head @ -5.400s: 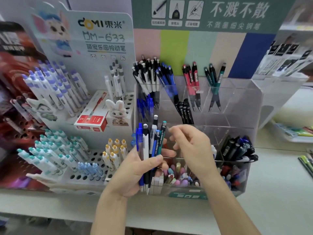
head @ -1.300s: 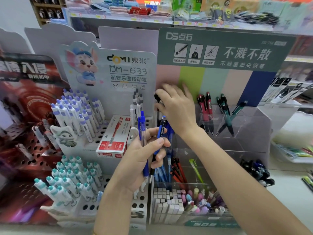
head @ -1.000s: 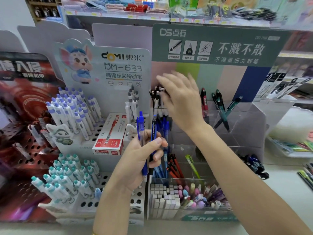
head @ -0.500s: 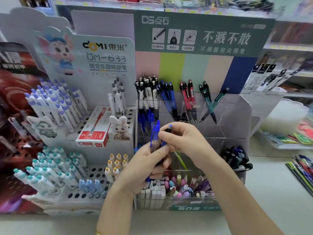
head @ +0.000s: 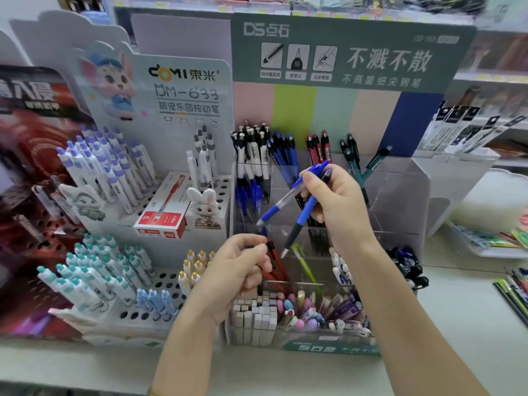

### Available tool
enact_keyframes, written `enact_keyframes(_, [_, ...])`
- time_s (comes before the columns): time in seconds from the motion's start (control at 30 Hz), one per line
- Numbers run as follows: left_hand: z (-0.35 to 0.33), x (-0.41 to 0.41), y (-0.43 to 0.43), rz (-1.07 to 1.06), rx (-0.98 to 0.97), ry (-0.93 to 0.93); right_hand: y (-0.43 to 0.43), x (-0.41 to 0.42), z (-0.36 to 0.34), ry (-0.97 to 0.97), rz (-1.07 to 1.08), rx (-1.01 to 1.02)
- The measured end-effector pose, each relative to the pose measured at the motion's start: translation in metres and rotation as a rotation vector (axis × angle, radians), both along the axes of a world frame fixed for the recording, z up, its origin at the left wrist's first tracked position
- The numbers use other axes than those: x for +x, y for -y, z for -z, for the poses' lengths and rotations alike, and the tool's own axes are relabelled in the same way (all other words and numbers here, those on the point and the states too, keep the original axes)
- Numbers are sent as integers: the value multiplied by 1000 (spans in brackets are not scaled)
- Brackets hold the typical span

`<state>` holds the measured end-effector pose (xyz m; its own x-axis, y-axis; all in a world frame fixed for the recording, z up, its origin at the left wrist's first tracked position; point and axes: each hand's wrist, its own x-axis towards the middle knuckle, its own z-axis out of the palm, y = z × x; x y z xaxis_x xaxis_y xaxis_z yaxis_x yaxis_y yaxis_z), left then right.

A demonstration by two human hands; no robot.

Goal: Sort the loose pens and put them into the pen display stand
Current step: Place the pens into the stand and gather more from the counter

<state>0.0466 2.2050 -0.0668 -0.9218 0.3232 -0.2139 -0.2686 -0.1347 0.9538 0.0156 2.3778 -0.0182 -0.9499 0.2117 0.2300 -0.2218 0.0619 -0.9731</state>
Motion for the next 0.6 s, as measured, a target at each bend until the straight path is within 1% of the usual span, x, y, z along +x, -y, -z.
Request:
enact_keyframes(0.07, [0, -2, 4, -77, -22, -16, -1, -1, -1, -44, 61, 94])
enact_keyframes(0.17, [-4, -5, 10, -144, 26, -25, 5, -2, -1, -93, 91, 321])
enact_keyframes(0.33, [-5, -6, 12, -147, 31, -28, 30, -11, 11, -128, 128, 681])
enact_keyframes(0.37, [-5, -6, 11, -143, 28, -26, 35, -15, 15, -109, 138, 766])
enact_keyframes(0.5, [-5, -7, 9, -131, 28, -19, 50, -24, 24, 66, 116, 1111])
enact_keyframes(0.53, [-5, -8, 10, -126, 32, -21, 53, -24, 24, 96, 99, 1154])
enact_keyframes(0.6, [-7, -10, 10, -116, 39, -25, 53, -21, 21, 110, 73, 1139])
